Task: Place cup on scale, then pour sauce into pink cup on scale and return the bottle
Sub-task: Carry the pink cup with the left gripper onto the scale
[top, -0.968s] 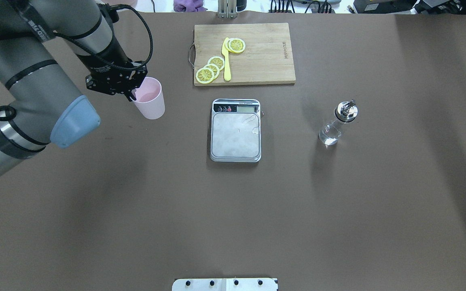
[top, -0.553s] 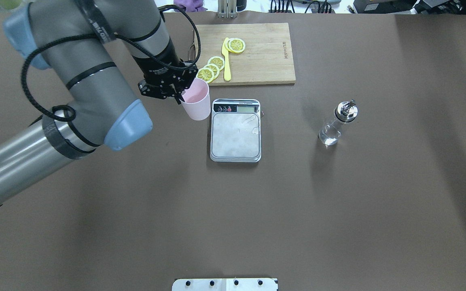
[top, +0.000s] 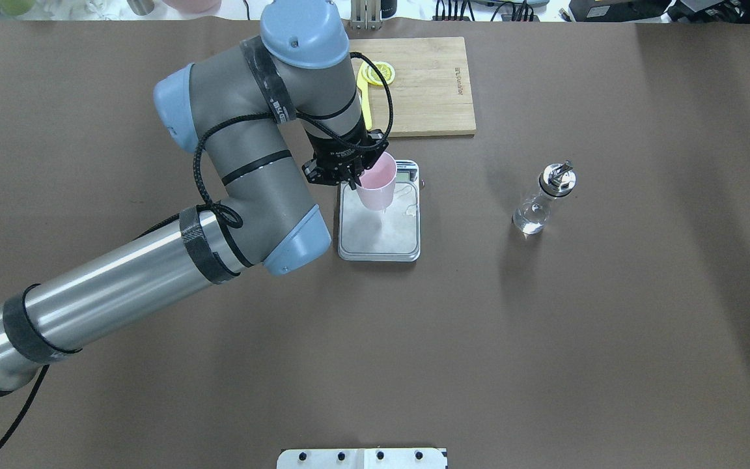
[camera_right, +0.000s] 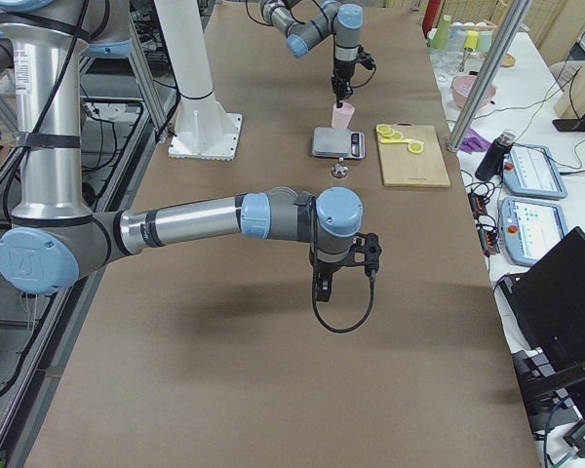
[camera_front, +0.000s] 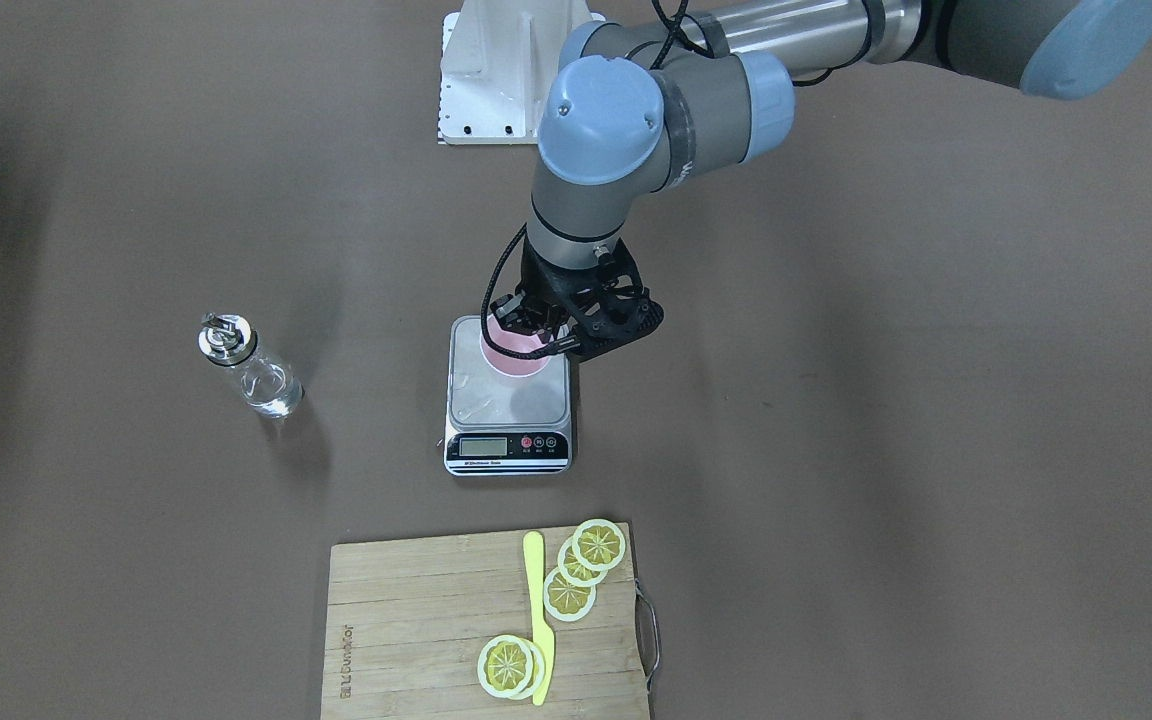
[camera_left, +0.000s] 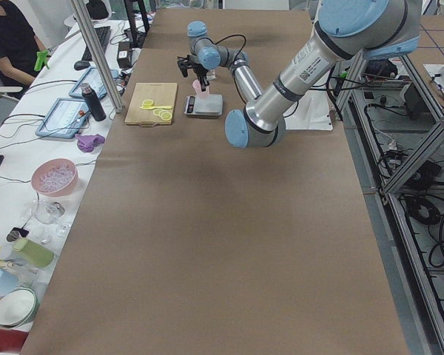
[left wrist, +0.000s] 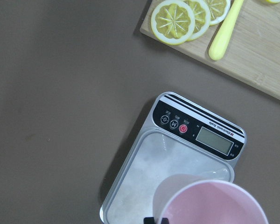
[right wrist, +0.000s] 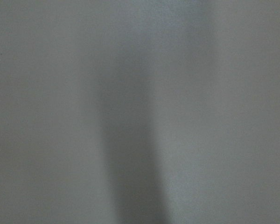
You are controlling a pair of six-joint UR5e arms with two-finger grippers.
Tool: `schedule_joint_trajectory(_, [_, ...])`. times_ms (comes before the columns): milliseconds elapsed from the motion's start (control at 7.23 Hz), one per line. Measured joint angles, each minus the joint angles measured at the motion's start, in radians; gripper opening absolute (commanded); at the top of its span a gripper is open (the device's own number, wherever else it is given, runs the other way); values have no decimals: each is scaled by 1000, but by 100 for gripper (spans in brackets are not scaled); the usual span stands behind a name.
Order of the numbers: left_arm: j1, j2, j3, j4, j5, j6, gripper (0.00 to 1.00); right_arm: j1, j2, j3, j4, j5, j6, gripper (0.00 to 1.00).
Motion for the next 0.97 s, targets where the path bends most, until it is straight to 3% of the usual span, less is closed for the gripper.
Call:
schedule_joint_trajectory(691, [68,7,17,-44,87,-6,0,-26,5,80,-1,0,3,100])
schedule_joint_trajectory(829, [67,7,15,-45,88,-6,56,-49,5,132,-1,1,3,100])
schedule_joint_trajectory(968, [66,7,13,-45,88,-6,97,-77,6,202,0,17,17,100])
